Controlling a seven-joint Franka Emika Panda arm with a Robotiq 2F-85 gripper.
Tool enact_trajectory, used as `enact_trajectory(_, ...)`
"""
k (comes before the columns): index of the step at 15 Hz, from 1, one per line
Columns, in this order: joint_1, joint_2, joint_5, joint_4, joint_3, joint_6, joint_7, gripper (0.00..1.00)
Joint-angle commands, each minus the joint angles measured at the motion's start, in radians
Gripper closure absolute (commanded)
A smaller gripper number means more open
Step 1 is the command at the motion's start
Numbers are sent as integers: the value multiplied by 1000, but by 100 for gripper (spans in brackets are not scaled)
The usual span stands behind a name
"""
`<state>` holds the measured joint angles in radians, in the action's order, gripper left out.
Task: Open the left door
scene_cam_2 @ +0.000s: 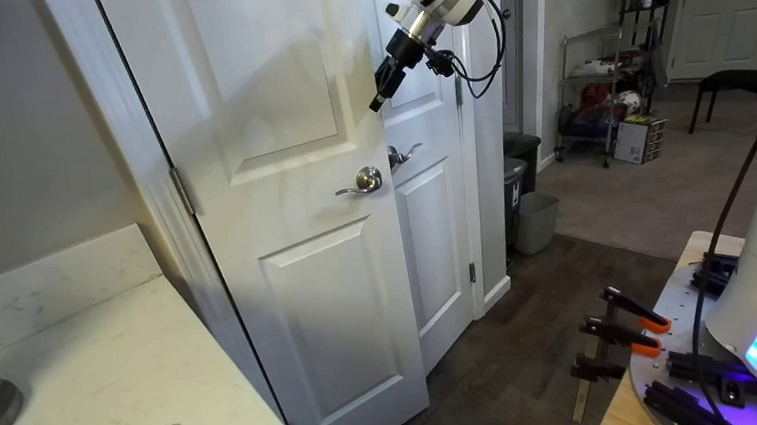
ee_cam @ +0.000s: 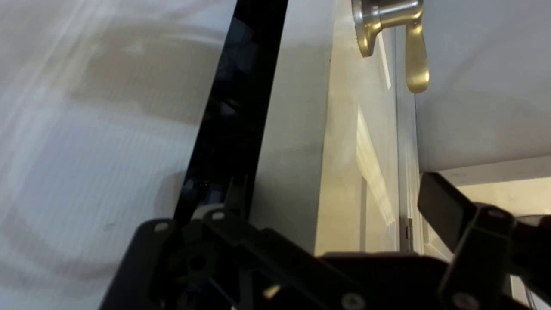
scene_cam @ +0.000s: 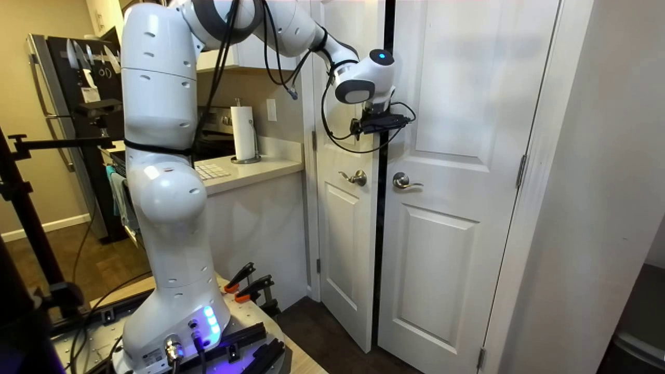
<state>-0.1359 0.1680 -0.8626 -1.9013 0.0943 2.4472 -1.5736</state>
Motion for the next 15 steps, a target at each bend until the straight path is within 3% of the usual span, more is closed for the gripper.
enact_trajectory(1,27,-22,6,-23,-19,-72,-25,0)
enact_trajectory(15,41,-125,65,-175,-81,-96,5,0)
